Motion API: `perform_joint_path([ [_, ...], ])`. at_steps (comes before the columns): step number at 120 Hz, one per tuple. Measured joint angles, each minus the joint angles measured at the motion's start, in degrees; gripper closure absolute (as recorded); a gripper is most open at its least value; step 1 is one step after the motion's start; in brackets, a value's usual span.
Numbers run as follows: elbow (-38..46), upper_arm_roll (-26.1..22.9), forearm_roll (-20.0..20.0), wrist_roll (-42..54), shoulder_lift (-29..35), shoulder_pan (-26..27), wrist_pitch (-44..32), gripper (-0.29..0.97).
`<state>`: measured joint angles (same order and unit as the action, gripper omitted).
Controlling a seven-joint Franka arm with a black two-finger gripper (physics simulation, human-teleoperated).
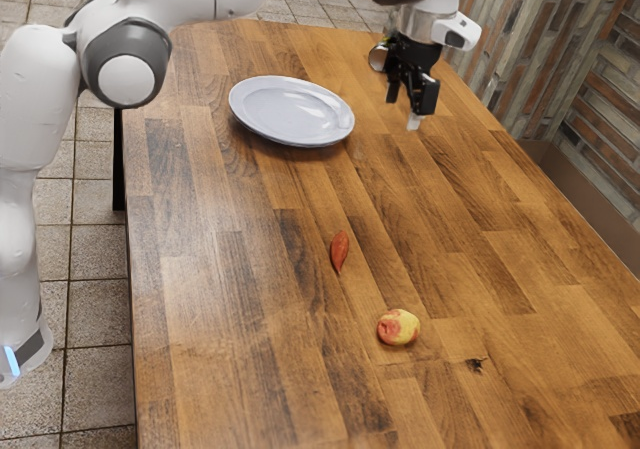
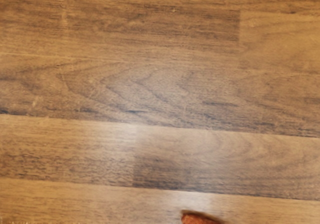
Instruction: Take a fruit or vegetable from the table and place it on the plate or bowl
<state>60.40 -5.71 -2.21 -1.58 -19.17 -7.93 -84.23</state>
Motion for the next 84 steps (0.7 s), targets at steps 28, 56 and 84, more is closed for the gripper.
perform_joint_path([
  [28, -0.87, -0.11, -0.29, -1.35, -0.59, -0.25, 2.3, 0.0],
  [56, -0.47, -0.31, 3.22, -0.57, -5.25, 0.15, 0.51, 0.0],
  [84, 2.41, -3.16, 2.54, 4.73, -10.82, 1.93, -5.85, 0.0],
])
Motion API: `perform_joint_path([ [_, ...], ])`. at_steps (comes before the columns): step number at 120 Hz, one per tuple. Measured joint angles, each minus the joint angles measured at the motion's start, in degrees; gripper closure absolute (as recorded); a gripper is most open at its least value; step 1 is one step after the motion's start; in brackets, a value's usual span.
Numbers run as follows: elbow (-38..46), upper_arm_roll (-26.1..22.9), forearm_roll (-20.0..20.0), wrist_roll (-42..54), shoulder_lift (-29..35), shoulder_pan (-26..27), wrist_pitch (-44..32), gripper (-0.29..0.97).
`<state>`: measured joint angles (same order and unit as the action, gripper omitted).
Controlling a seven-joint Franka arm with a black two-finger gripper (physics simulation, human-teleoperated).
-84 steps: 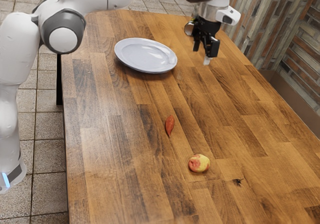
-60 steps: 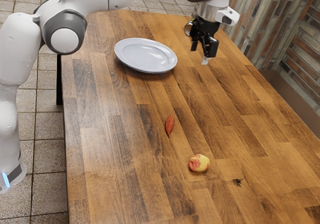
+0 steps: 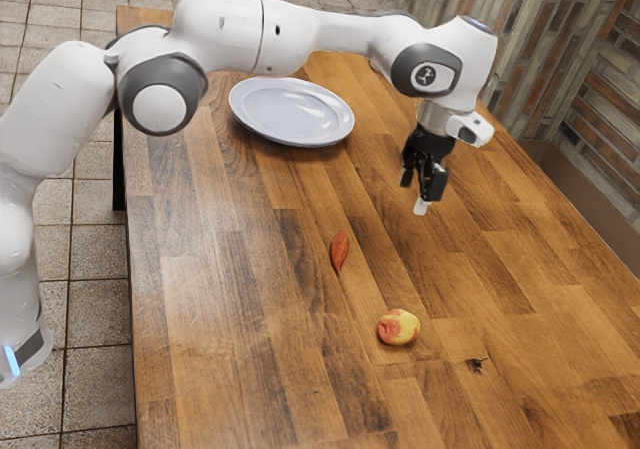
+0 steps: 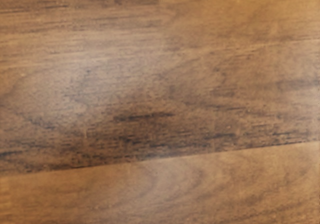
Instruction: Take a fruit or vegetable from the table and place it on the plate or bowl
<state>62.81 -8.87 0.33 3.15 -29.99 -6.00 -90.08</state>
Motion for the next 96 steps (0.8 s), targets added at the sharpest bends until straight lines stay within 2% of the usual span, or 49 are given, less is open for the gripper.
perform_joint_path([
  [18, 3.82, -1.17, -0.32, 3.24, -0.2, 2.28, -4.01, 0.0],
  [39, 4.59, -1.31, -0.4, 5.98, -0.21, 6.56, -7.18, 0.0],
  [96, 4.85, -1.33, -0.41, 8.71, -0.09, 15.74, -8.67, 0.0],
])
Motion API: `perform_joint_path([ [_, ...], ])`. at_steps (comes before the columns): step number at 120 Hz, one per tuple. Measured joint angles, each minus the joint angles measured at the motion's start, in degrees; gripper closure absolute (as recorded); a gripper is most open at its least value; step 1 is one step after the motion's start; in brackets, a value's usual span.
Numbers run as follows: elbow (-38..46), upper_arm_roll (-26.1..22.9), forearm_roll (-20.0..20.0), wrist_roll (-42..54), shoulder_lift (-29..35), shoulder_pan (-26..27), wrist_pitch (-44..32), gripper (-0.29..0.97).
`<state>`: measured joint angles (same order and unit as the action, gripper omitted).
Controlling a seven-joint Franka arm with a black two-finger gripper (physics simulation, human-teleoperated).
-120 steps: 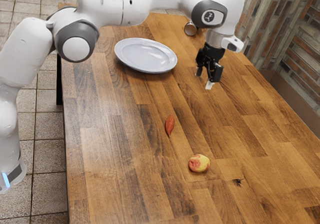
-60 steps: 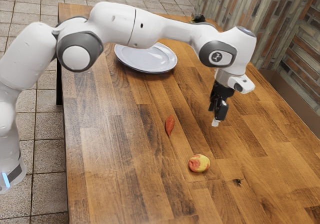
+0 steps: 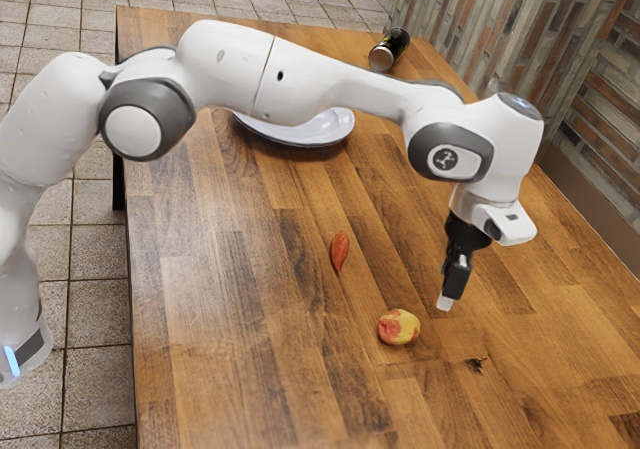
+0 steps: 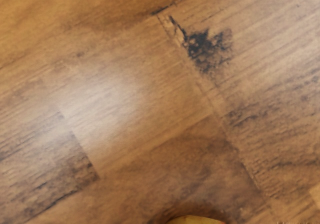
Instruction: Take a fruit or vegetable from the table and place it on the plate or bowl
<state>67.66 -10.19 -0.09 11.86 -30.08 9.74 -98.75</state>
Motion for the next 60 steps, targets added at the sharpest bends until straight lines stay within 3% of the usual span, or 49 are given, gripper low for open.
perform_joint_path([
  [25, 7.65, 0.08, 0.0, 0.27, 4.04, 0.45, -0.25, 0.0],
  [60, 8.7, 0.15, 0.8, -1.16, 4.26, 0.4, -0.69, 0.0],
])
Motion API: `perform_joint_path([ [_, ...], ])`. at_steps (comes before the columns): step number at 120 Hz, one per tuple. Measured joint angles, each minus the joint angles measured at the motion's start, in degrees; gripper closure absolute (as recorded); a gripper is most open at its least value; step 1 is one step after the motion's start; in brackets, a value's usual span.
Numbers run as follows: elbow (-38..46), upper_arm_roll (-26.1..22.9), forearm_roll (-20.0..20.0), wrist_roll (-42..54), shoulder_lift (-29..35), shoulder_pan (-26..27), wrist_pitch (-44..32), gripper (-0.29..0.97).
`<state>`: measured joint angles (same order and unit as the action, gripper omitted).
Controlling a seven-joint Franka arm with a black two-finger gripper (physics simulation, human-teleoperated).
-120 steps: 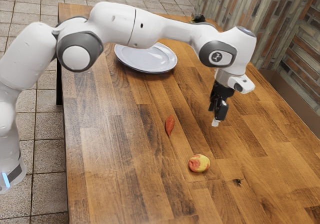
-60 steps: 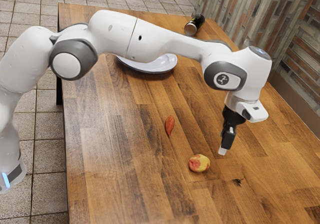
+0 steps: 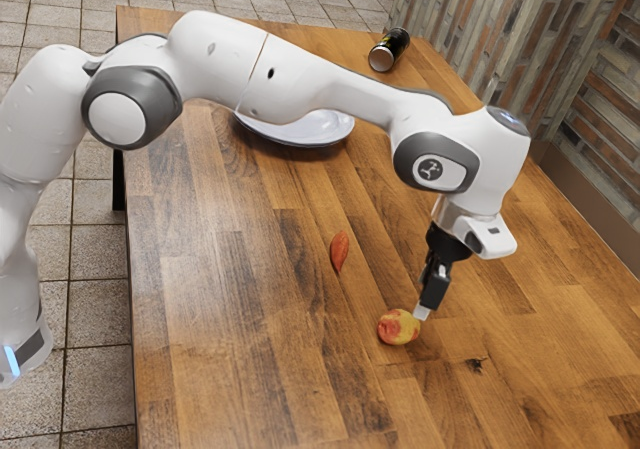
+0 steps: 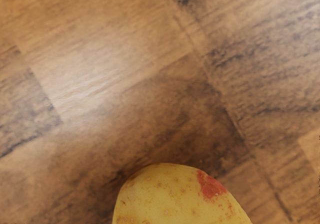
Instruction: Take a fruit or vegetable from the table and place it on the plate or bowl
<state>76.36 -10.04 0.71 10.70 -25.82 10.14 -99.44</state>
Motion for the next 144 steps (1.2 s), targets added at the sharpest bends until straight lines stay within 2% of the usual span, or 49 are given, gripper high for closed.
perform_joint_path([
  [40, -0.64, 2.58, 6.26, -16.36, -0.98, -0.32, -0.11, 0.0],
  [55, -0.48, 2.58, 7.41, -22.69, -1.67, -0.19, -0.58, 0.0],
  [96, -0.01, 2.21, 6.09, -34.62, -1.9, 0.51, 0.81, 0.0],
  [144, 2.14, 2.23, 5.63, -42.33, -1.7, 0.93, 2.62, 0.0],
])
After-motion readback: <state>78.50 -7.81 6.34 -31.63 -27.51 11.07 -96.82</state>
